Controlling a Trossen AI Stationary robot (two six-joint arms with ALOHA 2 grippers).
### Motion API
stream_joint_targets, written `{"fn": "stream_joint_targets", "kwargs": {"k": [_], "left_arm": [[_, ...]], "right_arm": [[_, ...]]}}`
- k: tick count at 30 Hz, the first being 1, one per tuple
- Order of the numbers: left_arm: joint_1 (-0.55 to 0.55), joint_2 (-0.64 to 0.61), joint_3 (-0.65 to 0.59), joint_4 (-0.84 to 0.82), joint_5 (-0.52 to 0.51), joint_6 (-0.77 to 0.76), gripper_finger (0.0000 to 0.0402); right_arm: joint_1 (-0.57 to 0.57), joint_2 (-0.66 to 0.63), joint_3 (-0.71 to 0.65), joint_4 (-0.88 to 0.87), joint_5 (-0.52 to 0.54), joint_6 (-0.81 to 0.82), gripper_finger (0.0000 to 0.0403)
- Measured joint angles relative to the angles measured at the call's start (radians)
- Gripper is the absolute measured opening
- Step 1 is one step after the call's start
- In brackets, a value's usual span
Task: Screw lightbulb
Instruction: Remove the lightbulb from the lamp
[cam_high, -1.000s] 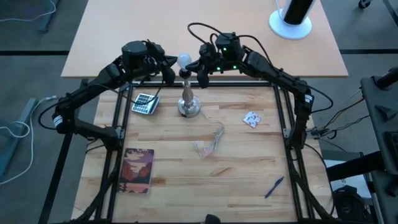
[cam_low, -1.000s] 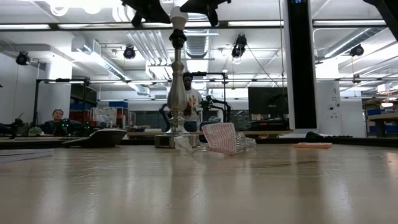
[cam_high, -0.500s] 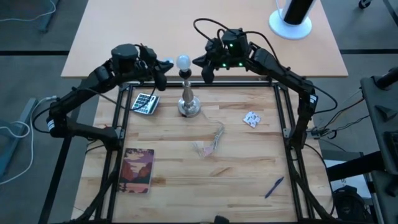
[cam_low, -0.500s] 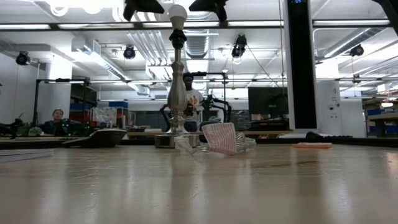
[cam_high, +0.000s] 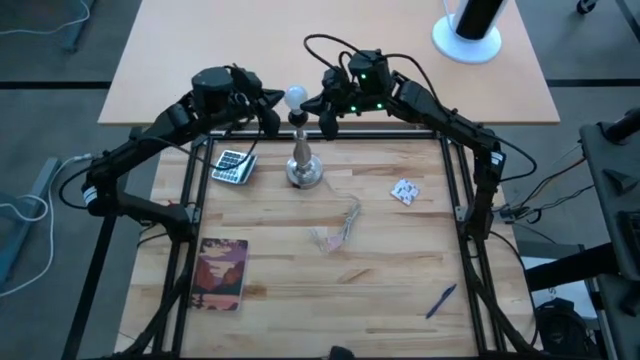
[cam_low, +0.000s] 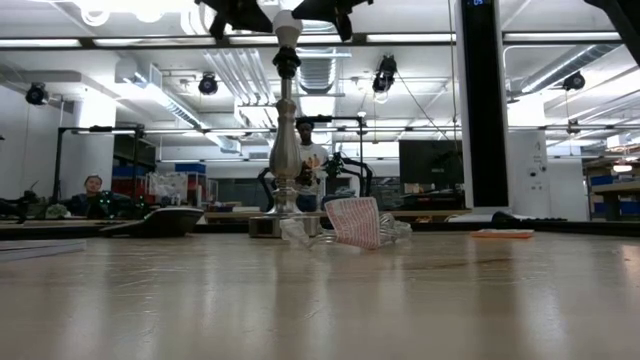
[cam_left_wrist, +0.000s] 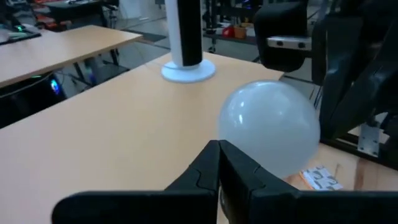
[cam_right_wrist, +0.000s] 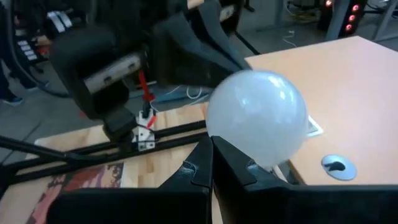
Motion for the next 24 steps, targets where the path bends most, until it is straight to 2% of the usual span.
{"fn": "stream_joint_targets", "kwargs": {"k": [5,12,16,21,24], "left_arm": [[-0.005,-0.002,0.0,-0.001,0.044,-0.046,0.0],[-0.013,-0.04,0.0,-0.054,0.093,-0.087,0.0],[-0.013,-0.065,0.0,-0.109,0.093,-0.087,0.0],[-0.013,-0.085,0.0,-0.116,0.075,-0.07,0.0],[-0.011,-0.082,0.0,-0.116,0.015,-0.026,0.0]], "right_arm": [[-0.003,-0.005,0.0,-0.017,0.022,-0.001,0.0],[-0.011,-0.009,0.001,-0.039,0.111,-0.013,0.0],[-0.008,-0.019,0.0,-0.068,0.144,-0.024,0.0],[-0.014,-0.047,-0.001,-0.092,0.14,-0.025,0.0],[-0.012,-0.055,-0.001,-0.083,0.067,-0.037,0.0]]}}
